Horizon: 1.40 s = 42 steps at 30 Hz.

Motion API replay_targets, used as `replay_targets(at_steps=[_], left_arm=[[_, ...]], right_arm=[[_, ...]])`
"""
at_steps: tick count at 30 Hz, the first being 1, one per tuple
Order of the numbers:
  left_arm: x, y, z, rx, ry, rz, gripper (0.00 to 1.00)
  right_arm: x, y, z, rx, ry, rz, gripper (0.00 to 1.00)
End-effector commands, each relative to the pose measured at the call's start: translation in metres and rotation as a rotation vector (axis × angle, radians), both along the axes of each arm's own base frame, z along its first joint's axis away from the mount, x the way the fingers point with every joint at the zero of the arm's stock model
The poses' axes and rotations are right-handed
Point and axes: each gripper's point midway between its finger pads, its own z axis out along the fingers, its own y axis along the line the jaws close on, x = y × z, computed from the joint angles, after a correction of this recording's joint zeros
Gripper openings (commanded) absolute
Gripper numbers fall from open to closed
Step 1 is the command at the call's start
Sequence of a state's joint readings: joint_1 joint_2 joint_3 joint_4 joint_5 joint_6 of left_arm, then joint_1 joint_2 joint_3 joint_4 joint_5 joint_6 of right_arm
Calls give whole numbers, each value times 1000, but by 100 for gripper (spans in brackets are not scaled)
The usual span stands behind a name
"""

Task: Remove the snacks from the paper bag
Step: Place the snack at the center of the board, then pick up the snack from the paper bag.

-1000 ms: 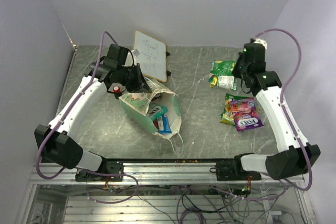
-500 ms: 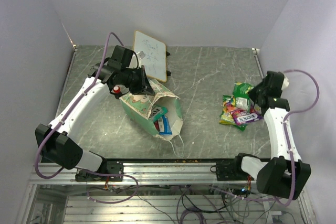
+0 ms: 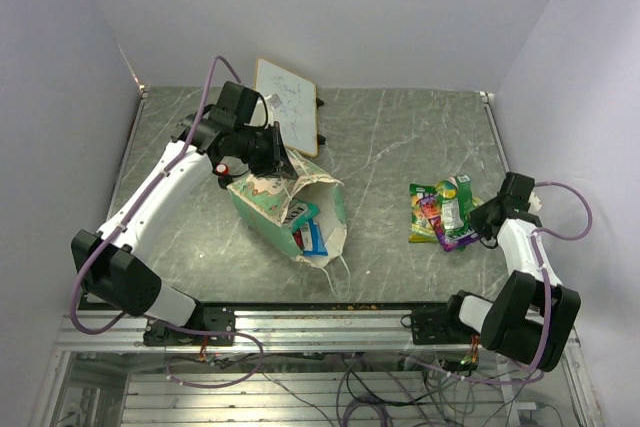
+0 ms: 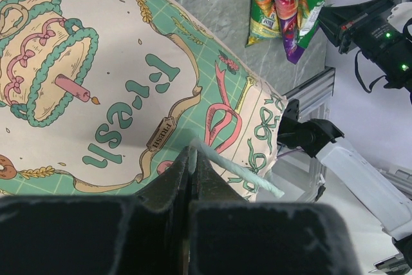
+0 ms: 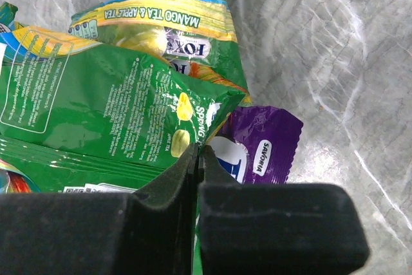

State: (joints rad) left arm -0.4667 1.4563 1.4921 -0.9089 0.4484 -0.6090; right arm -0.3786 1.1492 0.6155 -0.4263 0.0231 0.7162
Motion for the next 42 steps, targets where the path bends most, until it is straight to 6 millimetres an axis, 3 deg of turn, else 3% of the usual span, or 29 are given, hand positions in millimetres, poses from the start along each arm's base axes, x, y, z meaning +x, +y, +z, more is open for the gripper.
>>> replay_targets(at_steps=[1,11,17,20,22,23,26,29,32,36,39,42], left_arm=[[8,0,11,12,-52,0,7],[2,11,12,38,-45,22,7],[-14,13,15,0,-37,16,7],[-23,13,17,-23,-30,13,7],[-28,15,17,-30,-26,17,7],[-30,16,17,-31,-20,21,7],[-37,20,12,-16,9,25,7],[-40,25,11,7,18,44,7],[-38,29,12,25,15,76,7],[-35,30,16,24,17,107,7],[-35,31,16,26,24,120,7],[-37,33,15,36,32,120,7]], right_arm=[[-2,-1,3,-29,-5,48,0],[9,-7,70,-157,-26,138,38],[33,12,107,-215,-124,287,51],[65,64,131,-212,-273,574,54],[76,117,147,-220,-384,820,54],[75,155,155,-212,-451,961,55],[56,235,178,-179,-681,1285,55],[10,296,188,-159,-916,1578,57],[-36,338,181,-228,-1069,1791,63],[-83,376,157,-373,-1180,2052,65],[-92,399,138,-541,-1195,2144,66],[-85,415,123,-736,-1202,2177,65]])
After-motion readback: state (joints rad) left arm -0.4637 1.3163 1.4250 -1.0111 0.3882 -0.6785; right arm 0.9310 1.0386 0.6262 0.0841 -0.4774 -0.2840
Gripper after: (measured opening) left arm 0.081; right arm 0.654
